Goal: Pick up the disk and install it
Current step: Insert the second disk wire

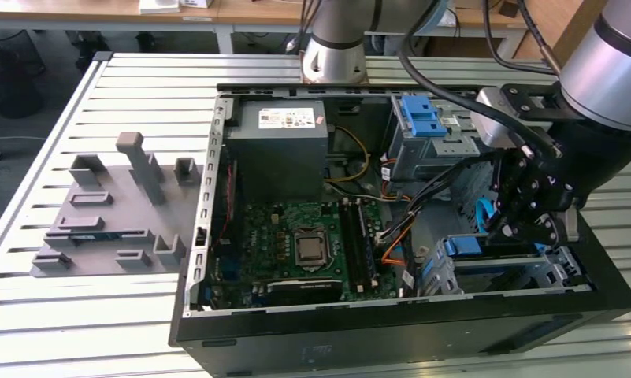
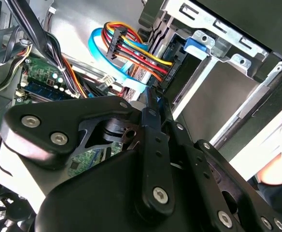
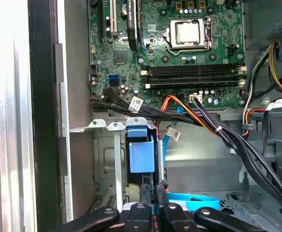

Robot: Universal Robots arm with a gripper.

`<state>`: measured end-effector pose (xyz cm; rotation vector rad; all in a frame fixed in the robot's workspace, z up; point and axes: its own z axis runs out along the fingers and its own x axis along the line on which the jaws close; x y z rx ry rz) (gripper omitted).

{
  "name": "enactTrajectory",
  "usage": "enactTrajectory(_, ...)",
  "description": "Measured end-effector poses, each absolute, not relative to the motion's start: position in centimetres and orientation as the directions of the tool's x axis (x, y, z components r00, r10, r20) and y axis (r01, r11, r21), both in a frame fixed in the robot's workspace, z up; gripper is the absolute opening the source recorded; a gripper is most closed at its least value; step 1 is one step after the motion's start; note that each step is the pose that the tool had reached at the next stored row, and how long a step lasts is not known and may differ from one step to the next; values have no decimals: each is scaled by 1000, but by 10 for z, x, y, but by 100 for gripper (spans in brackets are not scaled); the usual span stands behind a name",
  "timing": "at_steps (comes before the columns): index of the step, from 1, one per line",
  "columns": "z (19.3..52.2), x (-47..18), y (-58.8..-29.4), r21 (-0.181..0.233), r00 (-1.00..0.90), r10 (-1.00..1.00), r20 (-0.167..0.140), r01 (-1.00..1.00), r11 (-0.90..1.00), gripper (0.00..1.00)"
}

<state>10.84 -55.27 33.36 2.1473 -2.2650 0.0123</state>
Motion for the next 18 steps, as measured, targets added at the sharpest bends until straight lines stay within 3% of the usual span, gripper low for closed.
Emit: enactTrajectory(18, 330, 109, -553, 9, -55, -998, 20, -998, 56, 16)
